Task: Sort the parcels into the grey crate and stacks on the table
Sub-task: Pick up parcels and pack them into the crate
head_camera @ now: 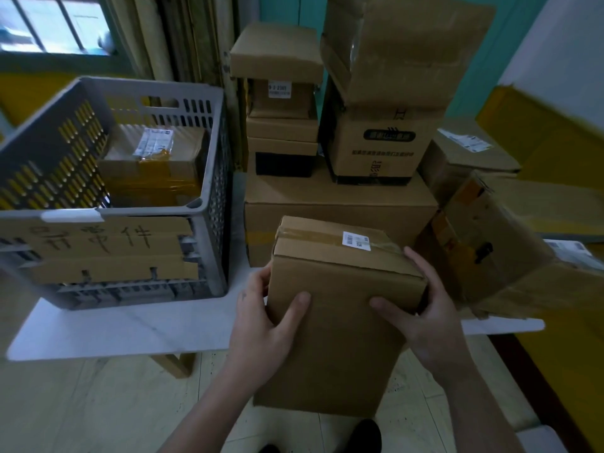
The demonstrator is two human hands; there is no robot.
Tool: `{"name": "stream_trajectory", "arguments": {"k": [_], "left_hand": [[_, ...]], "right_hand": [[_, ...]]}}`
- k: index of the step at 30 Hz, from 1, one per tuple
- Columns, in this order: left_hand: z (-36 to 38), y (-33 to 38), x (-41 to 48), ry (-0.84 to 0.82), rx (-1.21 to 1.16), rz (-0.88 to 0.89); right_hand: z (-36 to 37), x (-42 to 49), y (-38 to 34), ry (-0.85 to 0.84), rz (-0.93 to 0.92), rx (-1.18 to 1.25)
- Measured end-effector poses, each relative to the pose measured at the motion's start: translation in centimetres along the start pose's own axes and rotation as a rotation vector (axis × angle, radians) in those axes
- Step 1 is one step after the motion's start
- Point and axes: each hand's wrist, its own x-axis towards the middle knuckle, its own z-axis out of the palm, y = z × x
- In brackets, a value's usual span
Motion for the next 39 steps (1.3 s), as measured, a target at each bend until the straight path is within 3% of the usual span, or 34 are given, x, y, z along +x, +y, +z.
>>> {"name": "stream_trajectory", "arguments": {"k": [5,9,12,16,20,24,28,34,39], "left_hand": [[-0.5,-0.2,0.1,0.009,0.012,0.080],[-1.4,0.1,0.2,-0.079,-0.002,0.265],[-1.6,0.3,0.2,-0.151,0.052,0.296],[-1.3,0.9,0.7,-0.091,0.086,0.142],[-1.4,1.1,1.4,-0.205,0.008,-0.056],[-0.7,2.1,1.4,-0.155,-0.003,-0.084],[-0.3,3.1,1.1,-0.125,0.041,-0.101],[-0.9,3.3,1.3,-0.184,0.069,-0.185],[-2.3,2.5,1.2,-0.268,-0.292,-0.286]], "right_hand": [[0.0,0.2,0.6,0.052,0.041,0.024],[-0.2,0.7,1.5,0.269,0.143,0.191],[-0.6,1.2,2.1,0.277,0.219,0.278],[-1.4,1.7,2.4,0.273,0.198,0.334],[-1.6,2.2,2.6,0.265,0.207,0.357],[-0.4,3.0,2.2,0.320,0.228,0.002],[1.0,2.4,1.5,0.176,0.167,-0.232],[0.7,1.6,0.7,-0.040,0.308,-0.048],[0.8,1.9,-0.1,-0.047,0.526,0.063]]}}
